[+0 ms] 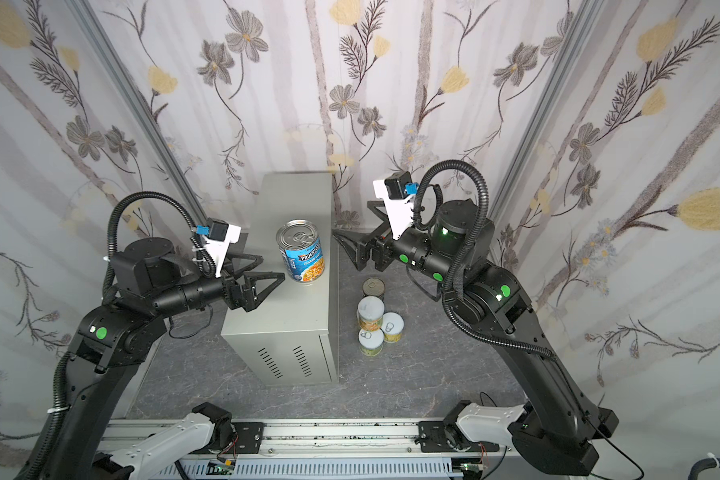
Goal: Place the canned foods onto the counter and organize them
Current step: 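Set the blue soup can on the cabinet top with the right gripper, then release the can and lower the right gripper to the dark blue can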
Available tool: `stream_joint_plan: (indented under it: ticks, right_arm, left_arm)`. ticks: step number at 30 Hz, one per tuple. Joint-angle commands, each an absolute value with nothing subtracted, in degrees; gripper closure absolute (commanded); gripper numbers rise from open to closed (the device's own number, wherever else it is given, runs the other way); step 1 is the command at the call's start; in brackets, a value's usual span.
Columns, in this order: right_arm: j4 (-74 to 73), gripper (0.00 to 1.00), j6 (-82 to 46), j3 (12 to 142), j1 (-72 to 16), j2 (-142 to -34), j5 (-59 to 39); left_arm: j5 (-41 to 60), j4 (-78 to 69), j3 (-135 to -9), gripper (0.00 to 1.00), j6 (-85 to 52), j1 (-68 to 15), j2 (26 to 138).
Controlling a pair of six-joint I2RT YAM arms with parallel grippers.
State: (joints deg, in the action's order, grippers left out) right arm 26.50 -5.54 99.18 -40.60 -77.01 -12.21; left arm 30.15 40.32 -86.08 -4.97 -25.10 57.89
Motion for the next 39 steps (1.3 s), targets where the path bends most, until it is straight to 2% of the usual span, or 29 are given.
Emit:
stream_joint_plan:
  ticks: [1, 10, 23, 26, 29, 32, 35, 39]
  right_arm:
    - [22.27, 0.0, -6.92, 93.03, -39.91, -72.39, -10.03]
    - [17.8, 0.0, -8.61, 74.38, -39.51, -56.96, -7.57]
    - [16.53, 0.0, -9.4, 64.14, -39.54, -50.22, -6.32]
    - [16.01, 0.0, -9.72, 61.97, -39.49, -49.36, -6.41]
    - [15.18, 0.0, -10.11, 59.65, -39.5, -48.31, -6.3]
    - [13.96, 0.0, -11.24, 57.39, -39.26, -48.02, -1.34]
    - [13.01, 0.0, -11.8, 56.64, -37.94, -50.87, -0.08]
    - [11.95, 0.0, -14.41, 56.69, -32.02, -56.37, 0.22]
  left_arm:
    - [21.71, 37.63, -87.8, 0.0, -1.83, -28.08, 60.23]
    - [14.31, 32.26, -90.33, 0.01, -0.62, -32.77, 65.69]
    - [14.05, 28.65, -94.27, 0.32, -0.98, -33.27, 71.95]
    - [12.88, 28.29, -95.89, 0.31, -0.1, -33.24, 74.25]
    - [11.62, 28.17, -97.11, 0.25, 0.63, -32.89, 75.9]
    - [11.59, 28.11, -96.69, 0.21, 0.52, -32.52, 76.37]
    - [11.61, 28.17, -95.86, 0.14, 0.14, -32.52, 75.84]
    - [10.16, 27.29, -93.68, 0.09, 0.46, -32.59, 73.21]
